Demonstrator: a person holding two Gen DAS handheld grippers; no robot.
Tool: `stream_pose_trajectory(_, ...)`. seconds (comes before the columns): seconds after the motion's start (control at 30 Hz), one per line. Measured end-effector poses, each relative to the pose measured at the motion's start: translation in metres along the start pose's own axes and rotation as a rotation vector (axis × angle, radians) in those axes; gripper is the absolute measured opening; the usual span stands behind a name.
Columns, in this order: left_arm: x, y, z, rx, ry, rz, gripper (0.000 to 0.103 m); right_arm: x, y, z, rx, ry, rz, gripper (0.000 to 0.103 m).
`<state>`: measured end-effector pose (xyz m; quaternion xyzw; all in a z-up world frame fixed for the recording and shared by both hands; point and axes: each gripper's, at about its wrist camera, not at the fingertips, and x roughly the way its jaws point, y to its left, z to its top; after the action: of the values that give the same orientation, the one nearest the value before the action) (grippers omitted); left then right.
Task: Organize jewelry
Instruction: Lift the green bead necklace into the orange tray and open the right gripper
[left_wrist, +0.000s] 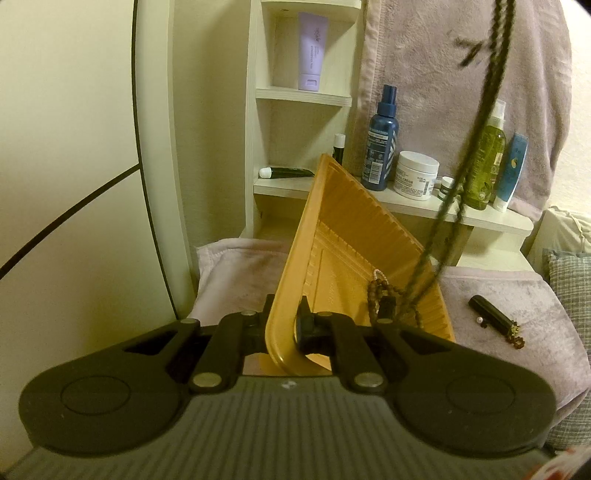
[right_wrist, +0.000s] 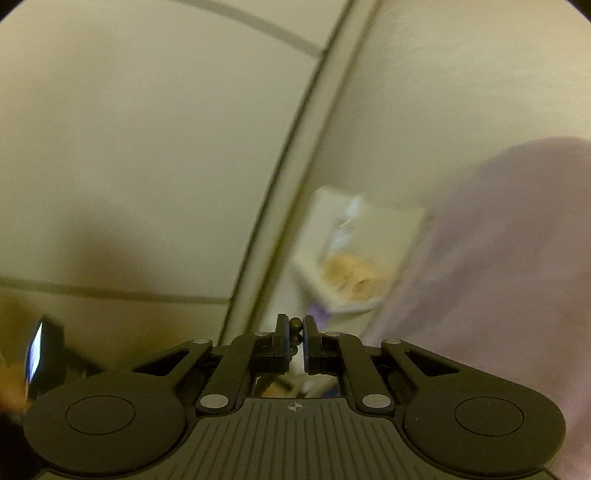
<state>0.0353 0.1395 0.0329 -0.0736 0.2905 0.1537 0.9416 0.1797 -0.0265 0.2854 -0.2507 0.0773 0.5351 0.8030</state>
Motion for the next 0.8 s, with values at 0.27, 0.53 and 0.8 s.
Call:
stream_pose_trajectory(0.27, 0.0, 0.001, 0.0, -0.006, 0.001, 0.0, 0.008, 0.05, 0.036, -0.011, -0.335, 0.146, 0.183, 0.007)
stream_pose_trajectory(0.53, 0.0, 0.001, 0.0, -0.01, 0.004, -0.002, 0.008, 0.078, 0.074, -0.036, -0.591, 0.226, 0.29, 0.007)
stream_pose_trajectory(0.8, 0.0, 0.004, 0.001, -0.018, 0.007, -0.005, 0.008, 0.106, 0.091, -0.067, -0.701, 0.297, 0.32, 0.007)
